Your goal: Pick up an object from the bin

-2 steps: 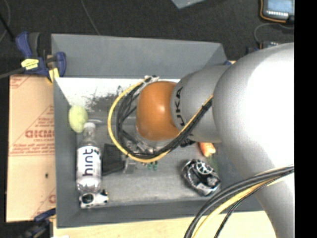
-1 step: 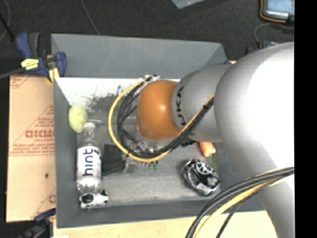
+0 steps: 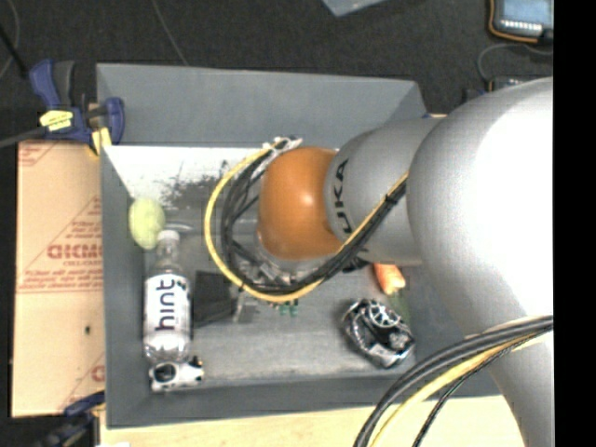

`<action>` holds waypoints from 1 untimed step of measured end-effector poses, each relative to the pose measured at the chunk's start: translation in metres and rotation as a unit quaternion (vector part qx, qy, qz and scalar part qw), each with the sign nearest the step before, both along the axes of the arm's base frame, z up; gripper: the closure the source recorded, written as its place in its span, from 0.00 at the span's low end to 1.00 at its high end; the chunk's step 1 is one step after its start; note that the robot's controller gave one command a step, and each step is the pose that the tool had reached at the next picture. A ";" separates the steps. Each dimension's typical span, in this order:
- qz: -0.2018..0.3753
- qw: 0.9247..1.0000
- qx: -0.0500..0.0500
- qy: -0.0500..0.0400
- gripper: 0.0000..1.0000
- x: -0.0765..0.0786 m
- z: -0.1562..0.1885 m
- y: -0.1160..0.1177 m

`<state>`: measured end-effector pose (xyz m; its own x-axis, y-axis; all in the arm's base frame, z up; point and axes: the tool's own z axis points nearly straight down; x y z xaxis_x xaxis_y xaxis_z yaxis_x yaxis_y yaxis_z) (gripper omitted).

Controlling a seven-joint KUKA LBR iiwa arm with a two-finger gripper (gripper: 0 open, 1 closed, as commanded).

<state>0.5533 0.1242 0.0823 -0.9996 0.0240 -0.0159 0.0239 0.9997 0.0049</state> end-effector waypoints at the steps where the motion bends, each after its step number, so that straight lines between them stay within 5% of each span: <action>1: 0.000 1.000 -0.001 0.003 1.00 -0.001 0.008 0.000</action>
Offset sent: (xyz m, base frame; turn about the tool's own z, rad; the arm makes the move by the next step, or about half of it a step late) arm 0.0000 0.0000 0.0105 0.0000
